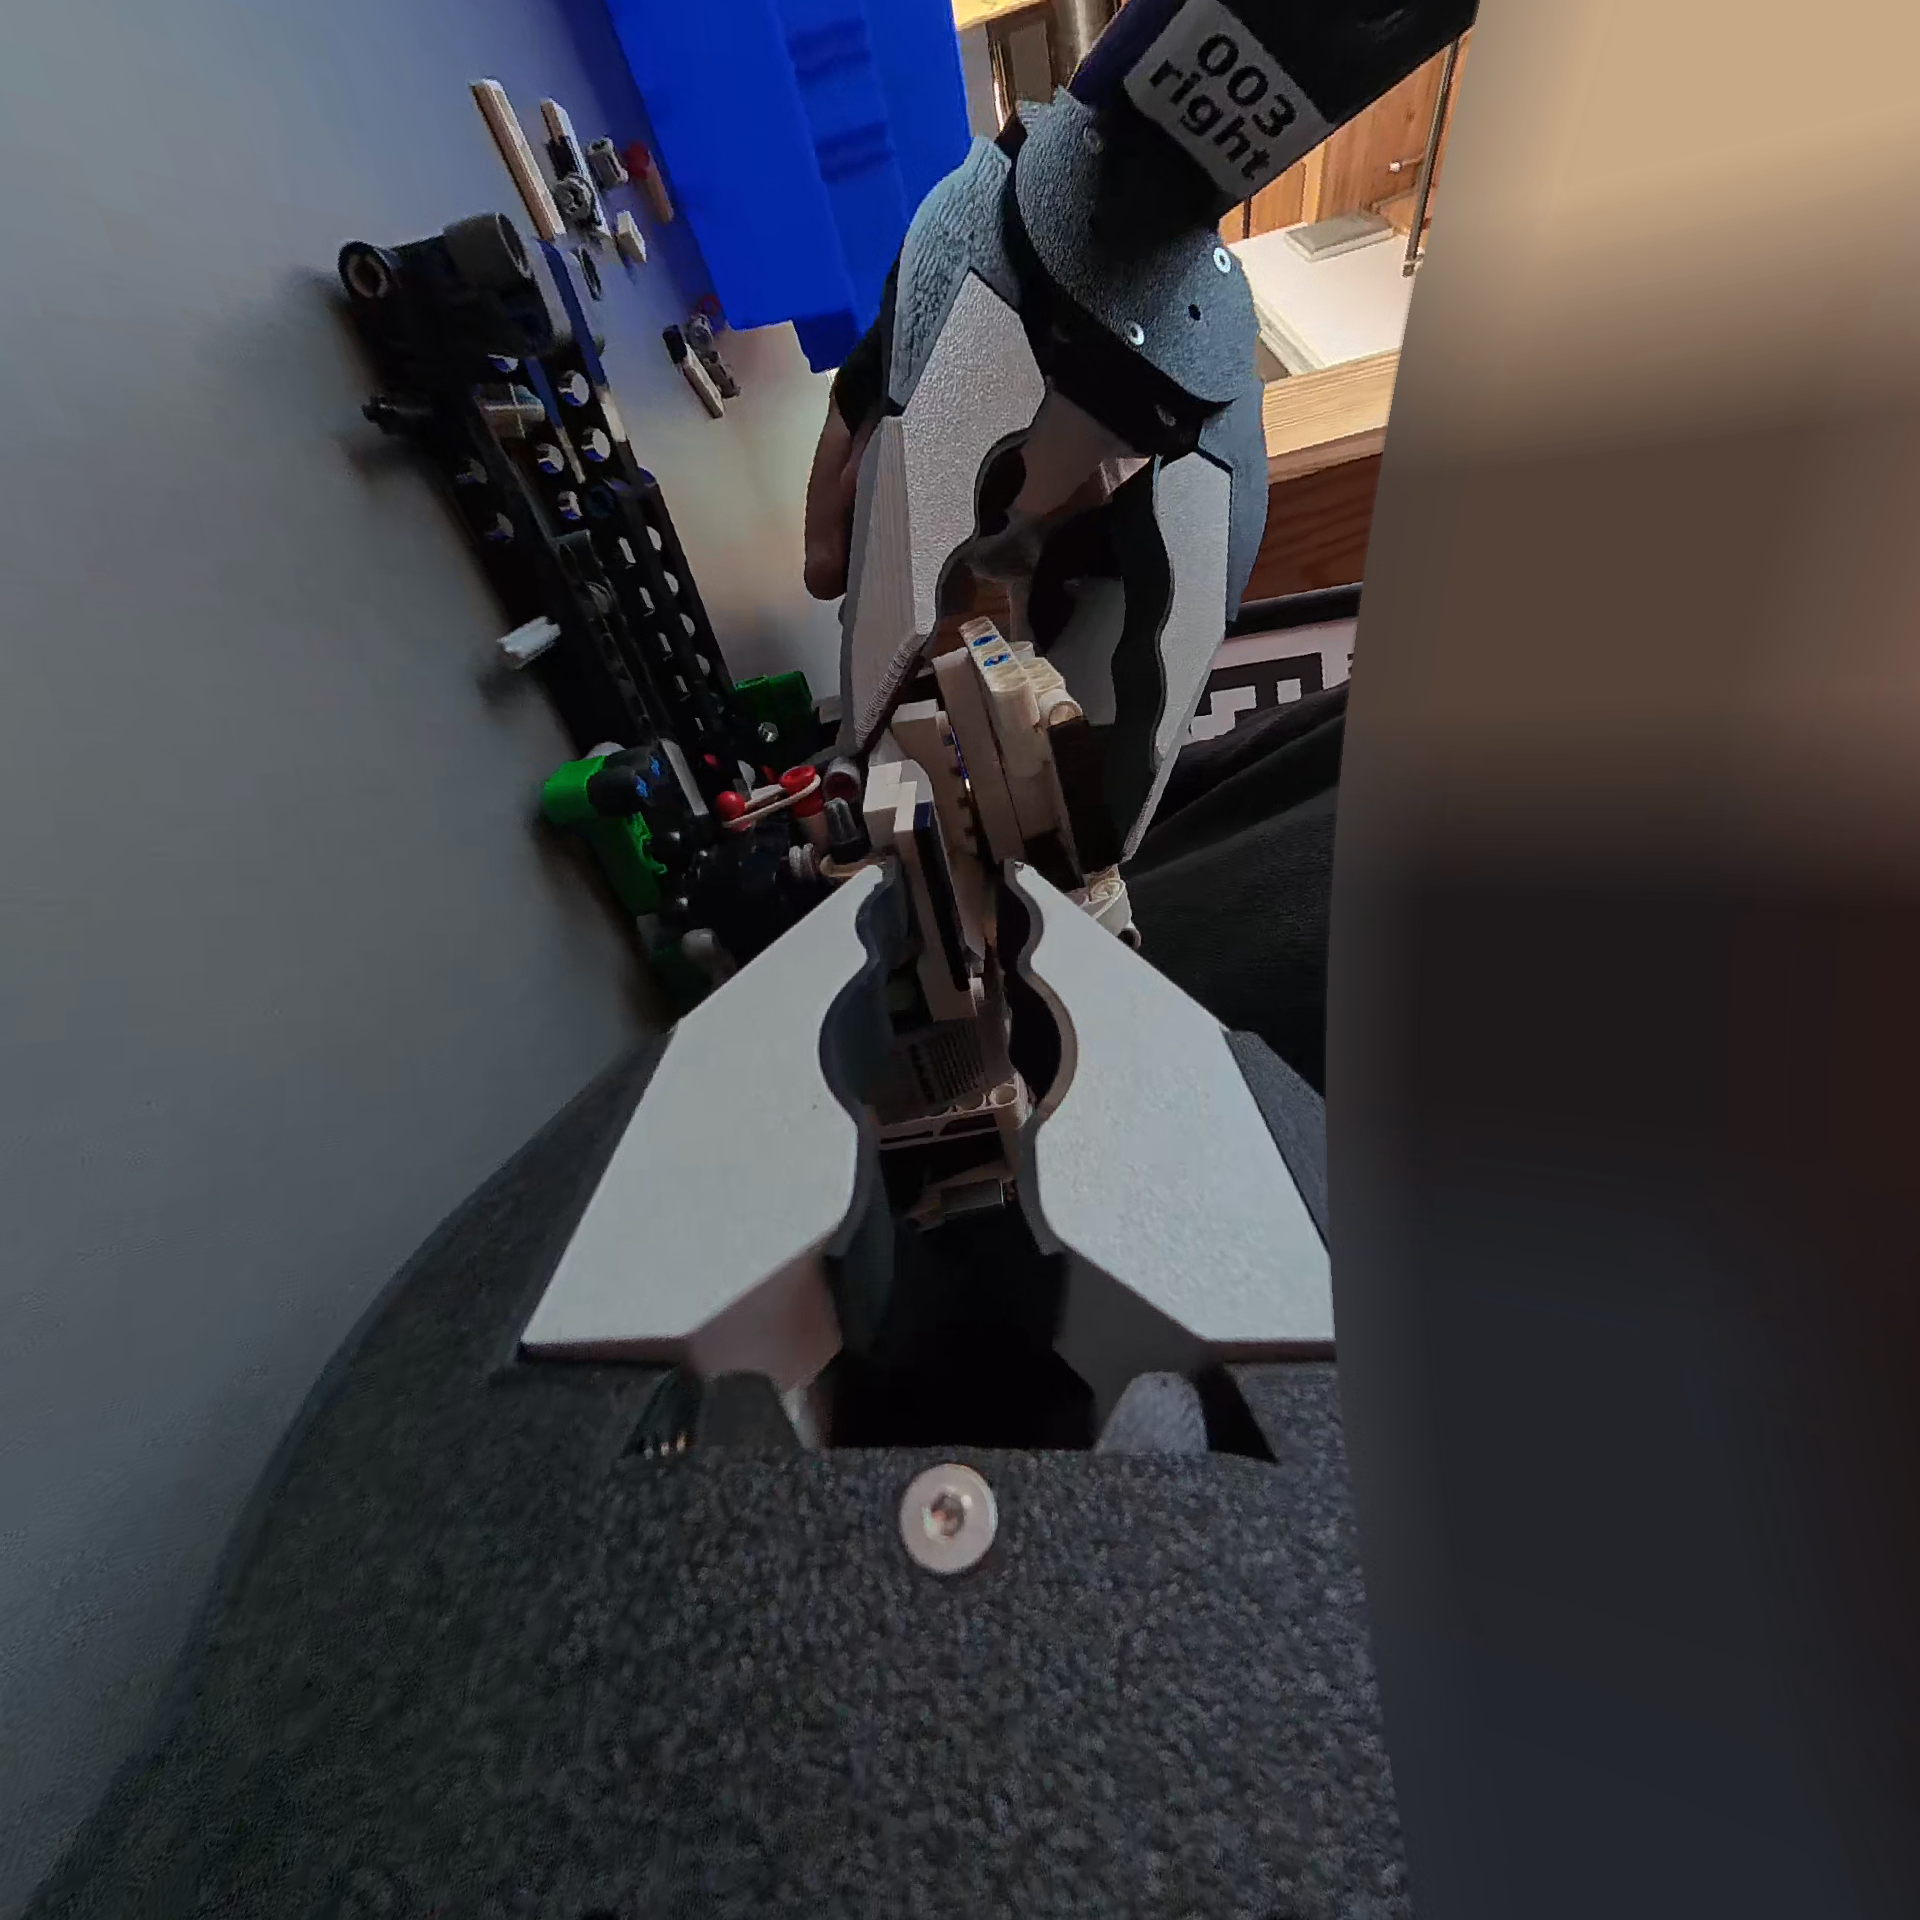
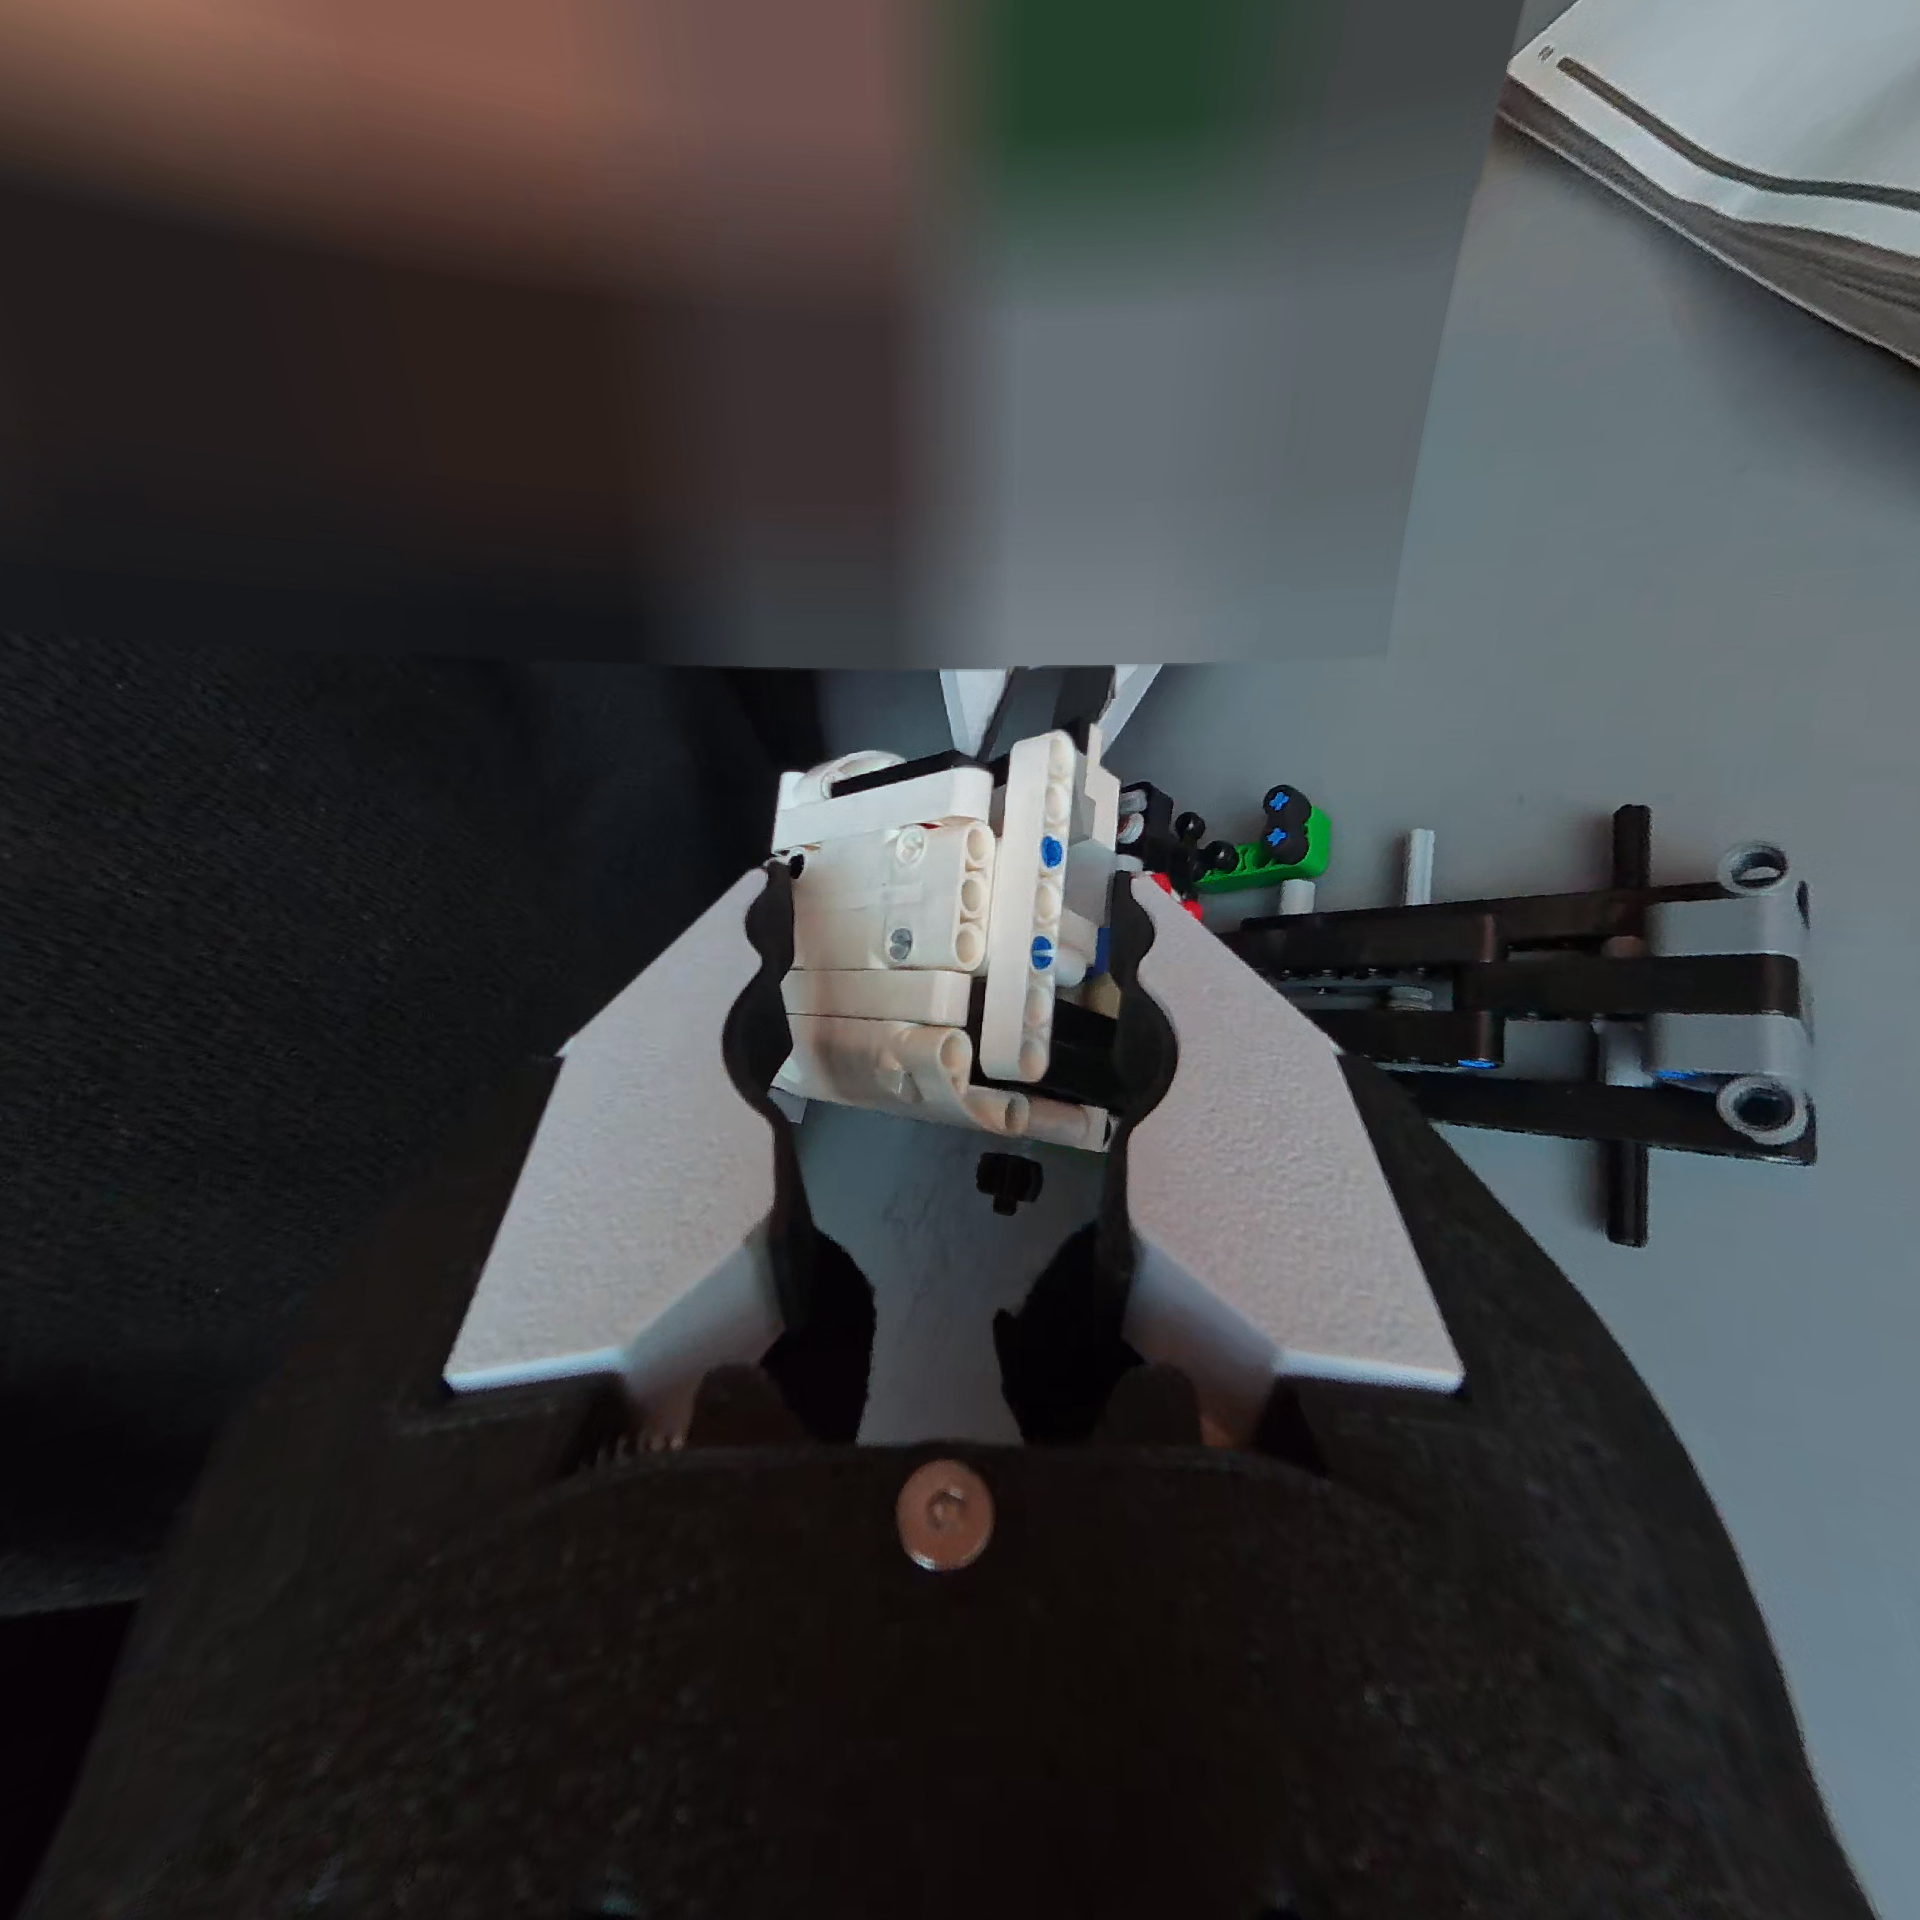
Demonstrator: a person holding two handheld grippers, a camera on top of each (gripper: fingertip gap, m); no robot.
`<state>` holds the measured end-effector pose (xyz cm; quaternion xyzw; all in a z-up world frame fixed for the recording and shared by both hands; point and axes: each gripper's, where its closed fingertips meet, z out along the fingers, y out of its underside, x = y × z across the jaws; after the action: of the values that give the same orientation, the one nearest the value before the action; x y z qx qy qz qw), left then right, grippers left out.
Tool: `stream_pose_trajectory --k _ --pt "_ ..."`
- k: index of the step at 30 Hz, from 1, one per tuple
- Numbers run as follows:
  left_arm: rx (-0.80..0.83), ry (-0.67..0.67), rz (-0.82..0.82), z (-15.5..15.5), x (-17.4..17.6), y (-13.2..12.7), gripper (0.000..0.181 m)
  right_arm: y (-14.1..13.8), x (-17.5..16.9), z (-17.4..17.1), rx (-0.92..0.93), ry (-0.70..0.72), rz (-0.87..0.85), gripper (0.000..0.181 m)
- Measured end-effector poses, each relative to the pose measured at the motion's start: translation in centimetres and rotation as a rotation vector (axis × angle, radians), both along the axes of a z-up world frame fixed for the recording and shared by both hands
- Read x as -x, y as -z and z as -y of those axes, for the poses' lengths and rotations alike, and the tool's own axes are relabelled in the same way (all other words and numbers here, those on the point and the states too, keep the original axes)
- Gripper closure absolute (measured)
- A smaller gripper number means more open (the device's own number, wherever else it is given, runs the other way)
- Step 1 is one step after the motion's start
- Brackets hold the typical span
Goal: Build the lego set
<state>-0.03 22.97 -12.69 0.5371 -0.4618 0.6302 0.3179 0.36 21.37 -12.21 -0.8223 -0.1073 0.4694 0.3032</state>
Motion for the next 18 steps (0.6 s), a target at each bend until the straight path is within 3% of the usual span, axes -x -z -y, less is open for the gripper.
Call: stream_pose_trajectory --k 2,6,12,15,18 --pt "-0.014 0.011 0.004 0.6 0.1 0.1 0.176 -0.1 -0.2 0.0 -0.003 0.010 0.032 0.122" --pt "-0.019 -0.004 -0.003 0.7 0.0 0.2 0.176 -1.4 -1.0 0.0 -0.038 0.091 0.118 0.112" --pt "-0.068 0.003 0.018 1.2 0.1 0.3 0.172 -0.3 -0.5 0.6 0.023 0.159 0.603 0.089" --pt "-0.100 0.000 0.029 1.5 0.2 0.3 0.171 0.8 -0.1 0.7 0.060 0.168 0.767 0.092" --pt "-0.117 0.012 0.044 1.7 0.4 0.2 0.169 1.2 -0.2 0.7 0.121 0.167 0.824 0.101"
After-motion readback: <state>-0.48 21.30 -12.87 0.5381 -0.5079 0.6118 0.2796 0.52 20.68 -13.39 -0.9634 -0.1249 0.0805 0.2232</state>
